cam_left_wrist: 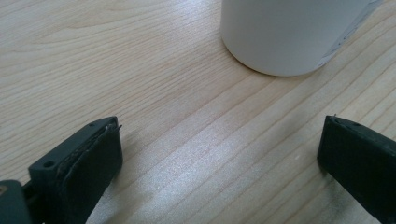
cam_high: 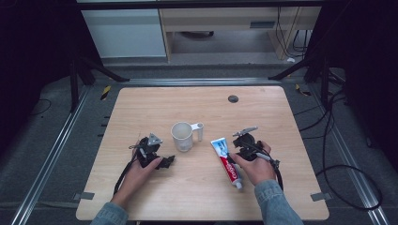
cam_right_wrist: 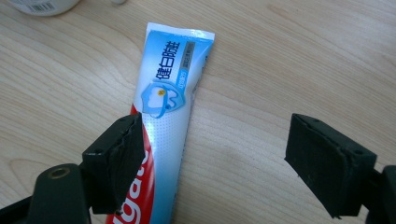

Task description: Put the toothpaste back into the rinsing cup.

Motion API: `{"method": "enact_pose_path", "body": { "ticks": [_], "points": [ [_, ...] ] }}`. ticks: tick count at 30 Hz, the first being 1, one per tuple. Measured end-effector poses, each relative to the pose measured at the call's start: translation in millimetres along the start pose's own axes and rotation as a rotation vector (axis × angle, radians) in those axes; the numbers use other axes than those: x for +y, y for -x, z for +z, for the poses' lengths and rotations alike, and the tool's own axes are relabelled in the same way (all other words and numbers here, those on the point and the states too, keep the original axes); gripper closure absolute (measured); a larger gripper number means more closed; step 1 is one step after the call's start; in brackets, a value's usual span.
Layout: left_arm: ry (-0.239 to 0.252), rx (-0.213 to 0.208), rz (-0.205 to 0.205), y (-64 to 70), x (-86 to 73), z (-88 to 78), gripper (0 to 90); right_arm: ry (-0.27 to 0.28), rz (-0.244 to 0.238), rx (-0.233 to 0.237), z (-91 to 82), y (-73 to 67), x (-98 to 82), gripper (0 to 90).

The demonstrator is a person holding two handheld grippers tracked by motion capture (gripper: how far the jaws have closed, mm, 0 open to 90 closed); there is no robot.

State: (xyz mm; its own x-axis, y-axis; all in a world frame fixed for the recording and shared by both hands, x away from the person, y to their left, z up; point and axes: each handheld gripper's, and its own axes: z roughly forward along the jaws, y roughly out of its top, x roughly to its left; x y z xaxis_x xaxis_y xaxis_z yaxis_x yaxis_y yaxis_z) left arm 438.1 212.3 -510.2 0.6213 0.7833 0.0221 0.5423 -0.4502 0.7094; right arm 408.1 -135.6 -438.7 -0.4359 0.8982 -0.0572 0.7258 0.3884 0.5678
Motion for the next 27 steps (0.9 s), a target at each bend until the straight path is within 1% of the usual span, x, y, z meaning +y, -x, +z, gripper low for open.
{"method": "enact_pose_path", "body": {
  "ticks": [4, 6, 8, 11, 13, 16, 18, 21, 23, 24, 26, 27],
  "points": [
    [0.0, 0.0, -0.001, -1.0, 1.4, 1.4, 0.0, -0.016, -0.002, 0.004, -4.6, -1.2, 5.6, 22.7],
    [0.0, 0.0, -0.001, -1.1, 1.6, 1.7, 0.0, -0.024, 0.012, 0.035, -6.3, -1.9, 8.3, 24.6],
    [0.0, 0.0, -0.001, -1.1, 1.6, 1.7, 0.0, -0.034, 0.002, 0.026, -7.7, -3.6, 11.3, 25.8],
    [0.0, -0.005, 0.003, -2.0, 1.9, 2.0, 0.0, -0.048, -0.004, 0.036, -10.7, -6.1, 17.4, 28.5],
    [0.002, -0.004, 0.003, -2.5, 2.5, 2.7, 0.0, -0.068, -0.021, 0.032, -10.8, -7.7, 21.7, 29.1],
    [0.004, -0.004, -0.001, -2.5, 2.8, 3.2, 0.0, -0.077, -0.021, 0.06, -11.9, -10.1, 27.1, 30.9],
    [0.005, -0.003, -0.002, -2.4, 2.9, 3.3, 0.0, -0.086, -0.04, 0.047, -11.7, -12.0, 29.4, 32.5],
    [0.005, -0.003, -0.003, -2.3, 2.8, 3.3, 0.0, -0.106, -0.04, 0.057, -7.9, -14.5, 32.9, 33.0],
    [0.006, -0.003, -0.003, -2.2, 2.3, 2.9, 0.0, -0.112, -0.053, 0.059, -5.3, -16.7, 35.2, 33.7],
    [0.005, -0.004, -0.001, -2.2, 2.0, 2.4, 0.0, -0.113, -0.047, 0.062, -3.6, -18.6, 36.3, 34.2],
    [0.004, -0.005, -0.001, -2.2, 1.6, 2.0, 0.0, -0.125, -0.061, 0.069, 1.4, -20.8, 37.8, 34.3],
    [0.004, -0.005, -0.002, -2.1, 1.5, 1.9, 0.0, -0.134, -0.055, 0.074, 3.7, -22.9, 38.8, 34.3]
  ]
}}
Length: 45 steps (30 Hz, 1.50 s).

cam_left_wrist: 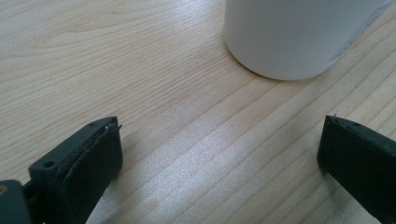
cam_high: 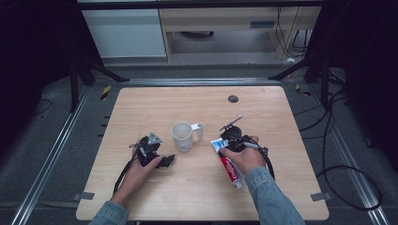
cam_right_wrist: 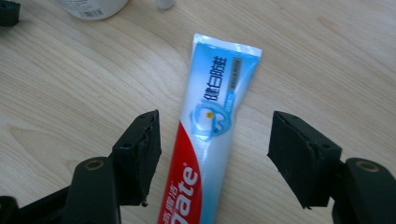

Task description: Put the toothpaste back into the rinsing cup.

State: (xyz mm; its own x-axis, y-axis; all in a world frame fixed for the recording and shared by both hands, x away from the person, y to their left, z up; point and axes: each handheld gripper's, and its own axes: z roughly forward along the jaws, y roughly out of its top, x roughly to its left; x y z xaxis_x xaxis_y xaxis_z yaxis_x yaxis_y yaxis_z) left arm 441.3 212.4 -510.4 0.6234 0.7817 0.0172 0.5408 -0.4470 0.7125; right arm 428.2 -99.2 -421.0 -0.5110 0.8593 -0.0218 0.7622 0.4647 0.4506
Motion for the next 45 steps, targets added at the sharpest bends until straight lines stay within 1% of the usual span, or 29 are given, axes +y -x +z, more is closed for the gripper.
{"method": "enact_pose_path", "body": {
  "ticks": [2, 4, 8, 9, 11, 12, 15, 18, 25, 28, 35, 37, 38, 39, 41, 45],
  "points": [
    [0.0, 0.0, 0.0, 0.0, -0.2, -0.2, 0.0, -0.019, -0.016, 0.007, 5.3, -3.1, 2.3, 34.3],
    [0.0, 0.0, 0.0, 0.0, -0.2, -0.2, 0.0, -0.031, -0.018, 0.014, 10.1, -5.5, 4.3, 34.9],
    [-0.005, 0.0, 0.005, -0.3, -0.2, -0.6, 0.0, -0.061, -0.03, 0.001, 20.3, -9.0, 5.5, 35.1],
    [-0.005, 0.0, 0.006, -0.4, -0.2, -0.6, 0.0, -0.065, -0.018, 0.004, 22.7, -9.2, 5.3, 35.0],
    [-0.005, 0.0, 0.005, -0.3, -0.2, -0.5, 0.0, -0.067, -0.01, 0.006, 26.8, -8.5, 5.4, 34.6],
    [-0.005, 0.0, 0.005, -0.4, -0.2, -0.5, 0.0, -0.074, -0.014, 0.002, 29.8, -7.6, 5.7, 34.5],
    [-0.005, 0.0, 0.005, -0.4, 0.0, -0.4, 0.0, -0.085, 0.005, 0.0, 36.3, -4.4, 7.2, 34.9],
    [-0.005, 0.001, 0.005, -0.6, 0.2, -0.2, 0.0, -0.107, 0.029, 0.002, 42.4, -2.6, 8.1, 36.1],
    [-0.005, 0.001, 0.006, -0.6, 0.3, -0.2, 0.0, -0.122, 0.037, -0.006, 49.0, -1.2, 8.7, 38.3],
    [-0.005, 0.001, 0.005, -0.6, 0.3, -0.2, 0.0, -0.132, 0.046, -0.002, 51.2, -0.8, 8.3, 38.0],
    [-0.005, 0.001, 0.005, -0.6, 0.3, -0.2, 0.0, -0.137, 0.043, -0.004, 56.3, 1.4, 8.0, 38.7],
    [-0.005, 0.001, 0.006, -0.7, 0.3, -0.1, 0.0, -0.144, 0.052, 0.0, 57.0, 0.2, 8.6, 39.1],
    [-0.005, 0.001, 0.005, -0.6, 0.3, -0.1, 0.0, -0.141, 0.041, -0.001, 57.6, 0.4, 8.5, 39.2],
    [-0.005, 0.001, 0.005, -0.6, 0.3, -0.1, 0.0, -0.146, 0.047, -0.008, 58.0, -0.6, 8.9, 39.6],
    [-0.005, 0.001, 0.005, -0.6, 0.3, -0.1, 0.0, -0.148, 0.035, -0.011, 58.9, 0.4, 8.8, 41.2],
    [-0.005, 0.001, 0.005, -0.6, 0.3, -0.1, 0.0, -0.163, 0.034, -0.011, 60.8, 1.3, 8.7, 41.5]
  ]
}}
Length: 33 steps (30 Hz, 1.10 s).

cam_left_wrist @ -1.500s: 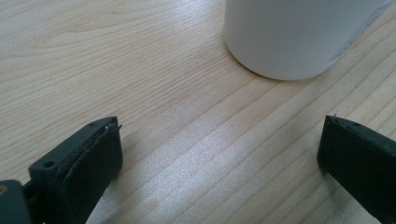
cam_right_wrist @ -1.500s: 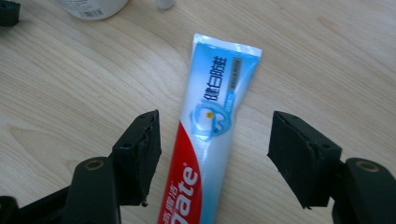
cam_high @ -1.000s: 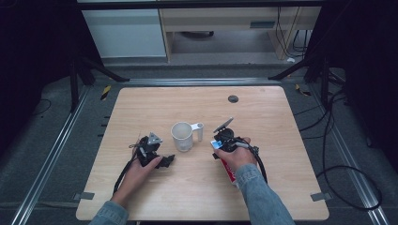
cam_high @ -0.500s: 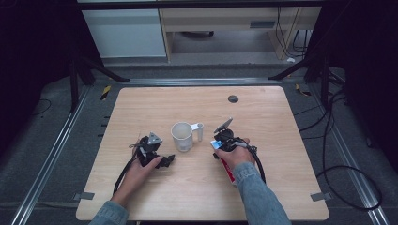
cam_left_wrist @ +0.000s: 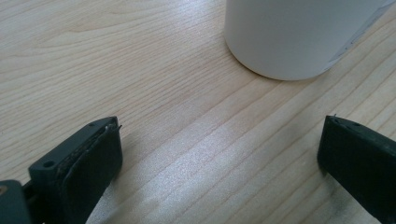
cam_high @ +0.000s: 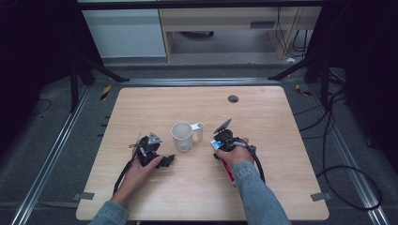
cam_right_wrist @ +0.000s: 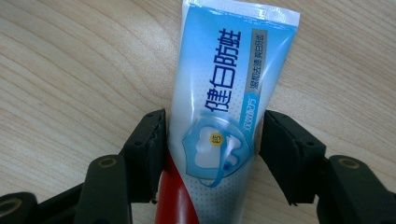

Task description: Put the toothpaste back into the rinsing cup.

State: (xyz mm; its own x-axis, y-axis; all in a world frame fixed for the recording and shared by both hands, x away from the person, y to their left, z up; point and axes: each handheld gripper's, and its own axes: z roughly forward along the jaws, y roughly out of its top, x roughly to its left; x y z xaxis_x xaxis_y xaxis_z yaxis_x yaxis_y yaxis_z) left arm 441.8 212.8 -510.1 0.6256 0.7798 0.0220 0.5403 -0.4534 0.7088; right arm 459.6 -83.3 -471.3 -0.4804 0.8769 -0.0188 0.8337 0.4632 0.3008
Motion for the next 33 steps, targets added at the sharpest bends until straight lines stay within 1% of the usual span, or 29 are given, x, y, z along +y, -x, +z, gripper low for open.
{"method": "enact_pose_path", "body": {
  "ticks": [4, 6, 9, 21, 24, 25, 27, 29, 30, 33],
  "points": [
    [0.0, 0.0, 0.0, 0.0, 0.0, 0.0, 0.0, -0.018, 0.001, 0.016, 0.6, -0.8, 1.1, 43.6],
    [0.0, 0.0, 0.0, 0.0, 0.0, 0.0, 0.0, -0.023, -0.009, 0.016, 0.7, -0.9, 1.9, 44.8],
    [0.0, 0.0, 0.0, 0.0, 0.0, 0.0, 0.0, -0.027, -0.008, 0.016, 0.8, -1.3, 2.6, 45.3],
    [0.001, 0.001, -0.001, 0.1, 0.1, 0.2, 0.0, -0.033, -0.037, 0.023, 0.4, -1.5, 3.0, 48.7],
    [0.002, 0.003, -0.004, 0.4, 0.2, 0.4, 0.0, -0.033, -0.052, 0.026, -0.3, -1.5, 2.8, 52.1],
    [0.002, 0.003, -0.003, 0.3, 0.2, 0.3, 0.0, -0.032, -0.06, 0.017, -0.8, -2.1, 2.7, 53.9],
    [0.001, 0.004, -0.003, 0.3, 0.2, 0.4, 0.0, -0.03, -0.075, 0.018, -2.7, -2.8, 2.9, 58.0],
    [0.002, 0.004, -0.004, 0.4, 0.3, 0.5, 0.0, -0.023, -0.112, 0.008, -4.4, -3.3, 3.0, 62.3],
    [0.002, 0.005, -0.004, 0.4, 0.3, 0.5, 0.0, -0.024, -0.114, 0.003, -5.9, -3.9, 3.0, 64.8],
    [0.002, 0.005, -0.004, 0.4, 0.4, 0.6, 0.0, -0.015, -0.145, 0.013, -9.2, -3.2, 2.3, 70.0]
  ]
}}
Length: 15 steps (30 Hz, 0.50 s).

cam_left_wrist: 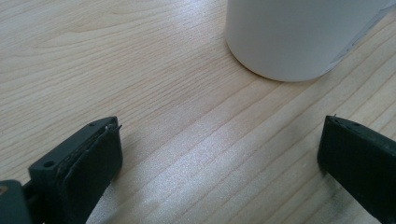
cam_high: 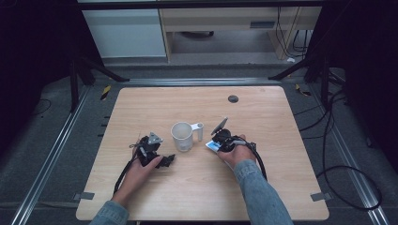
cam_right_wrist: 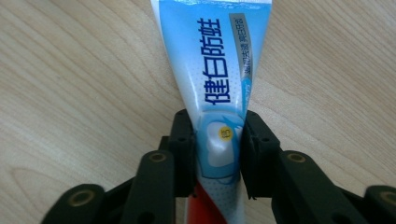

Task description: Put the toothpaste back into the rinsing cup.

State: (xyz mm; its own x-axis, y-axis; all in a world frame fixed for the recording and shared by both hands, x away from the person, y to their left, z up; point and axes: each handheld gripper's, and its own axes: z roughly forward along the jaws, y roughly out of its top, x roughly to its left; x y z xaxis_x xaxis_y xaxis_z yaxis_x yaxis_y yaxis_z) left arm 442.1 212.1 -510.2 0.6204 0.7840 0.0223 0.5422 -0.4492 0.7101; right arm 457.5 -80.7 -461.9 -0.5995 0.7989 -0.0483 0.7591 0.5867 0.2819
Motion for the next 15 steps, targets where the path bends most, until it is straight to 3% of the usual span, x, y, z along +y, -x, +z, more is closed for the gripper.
{"method": "enact_pose_path", "body": {
  "ticks": [8, 15],
  "points": [
    [0.0, 0.001, -0.001, 0.0, 0.2, 0.2, 0.0, 0.0, -0.014, 0.005, -11.5, 1.2, 0.7, 73.0],
    [0.0, 0.001, -0.001, 0.0, 0.2, 0.2, 0.0, 0.102, -0.013, -0.012, -41.1, 6.1, 1.2, 73.4]
  ]
}}
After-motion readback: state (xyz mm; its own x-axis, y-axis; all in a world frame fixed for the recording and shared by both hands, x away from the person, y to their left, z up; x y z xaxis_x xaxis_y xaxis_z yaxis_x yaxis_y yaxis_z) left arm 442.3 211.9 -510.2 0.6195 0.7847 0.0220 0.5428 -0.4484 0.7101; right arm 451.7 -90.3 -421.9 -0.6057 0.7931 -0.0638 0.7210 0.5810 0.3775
